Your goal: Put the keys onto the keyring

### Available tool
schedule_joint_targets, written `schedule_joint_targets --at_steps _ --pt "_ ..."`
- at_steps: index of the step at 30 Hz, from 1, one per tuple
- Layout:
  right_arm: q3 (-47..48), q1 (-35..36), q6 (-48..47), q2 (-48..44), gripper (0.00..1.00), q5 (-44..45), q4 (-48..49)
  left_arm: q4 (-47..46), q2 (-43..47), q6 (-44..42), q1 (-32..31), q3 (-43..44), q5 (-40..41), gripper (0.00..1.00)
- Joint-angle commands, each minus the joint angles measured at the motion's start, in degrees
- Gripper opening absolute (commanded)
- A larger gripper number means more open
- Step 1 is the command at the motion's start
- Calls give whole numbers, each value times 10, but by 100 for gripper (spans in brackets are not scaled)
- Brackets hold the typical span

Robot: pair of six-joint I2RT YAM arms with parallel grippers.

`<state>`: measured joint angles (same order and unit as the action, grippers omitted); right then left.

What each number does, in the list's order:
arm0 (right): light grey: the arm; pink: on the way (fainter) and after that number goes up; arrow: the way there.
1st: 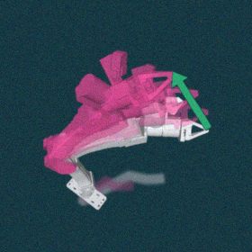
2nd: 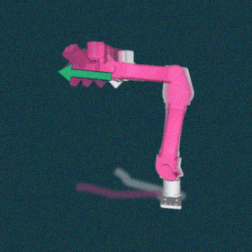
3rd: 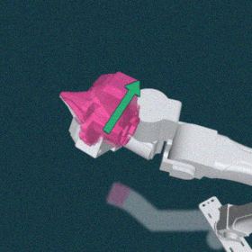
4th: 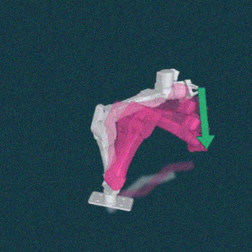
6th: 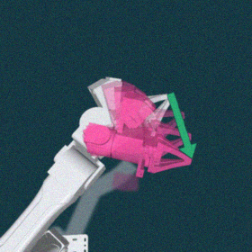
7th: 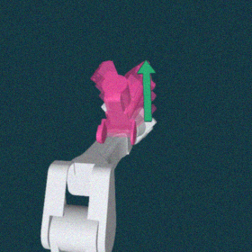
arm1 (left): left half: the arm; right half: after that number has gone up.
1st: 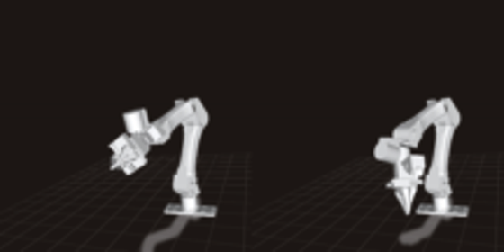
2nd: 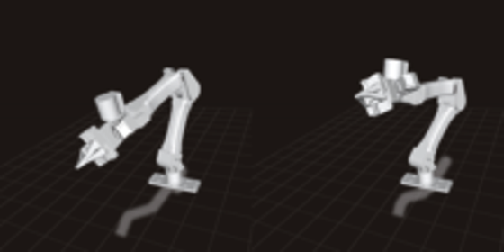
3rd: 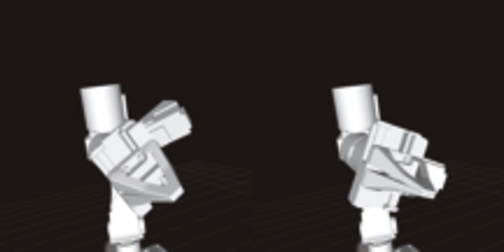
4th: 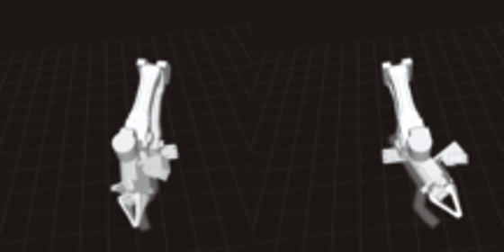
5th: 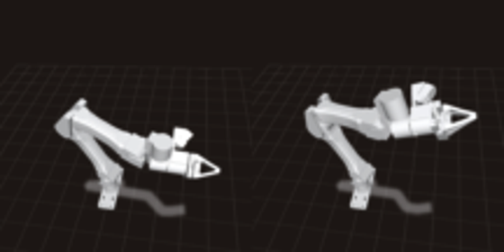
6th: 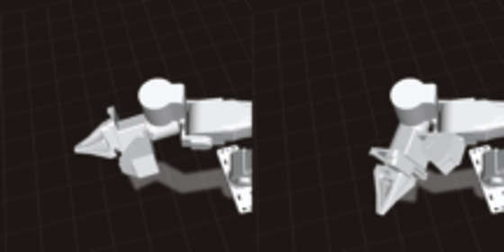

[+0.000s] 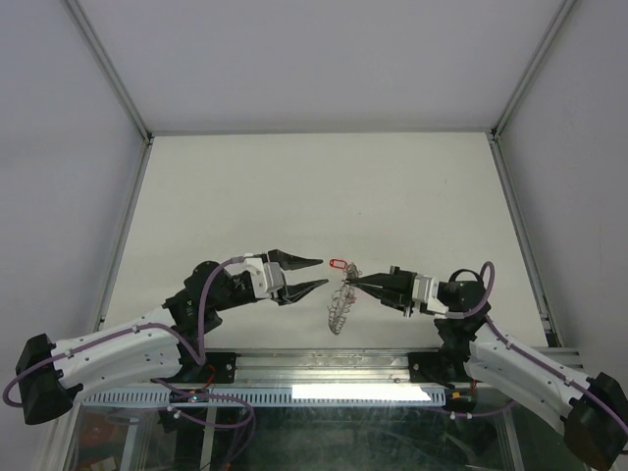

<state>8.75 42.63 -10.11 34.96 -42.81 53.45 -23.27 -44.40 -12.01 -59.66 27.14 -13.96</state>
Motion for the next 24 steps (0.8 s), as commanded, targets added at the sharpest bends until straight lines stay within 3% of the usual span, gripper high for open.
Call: schedule_joint_targets --at_steps 1,24 --pt "40 3 -36 -18 0 -2 5 -49 19 -28 -3 -8 -65 41" --pt "62 3 -47 -12 0 -32 -5 -78 -48 -60 -3 36 -142 34"
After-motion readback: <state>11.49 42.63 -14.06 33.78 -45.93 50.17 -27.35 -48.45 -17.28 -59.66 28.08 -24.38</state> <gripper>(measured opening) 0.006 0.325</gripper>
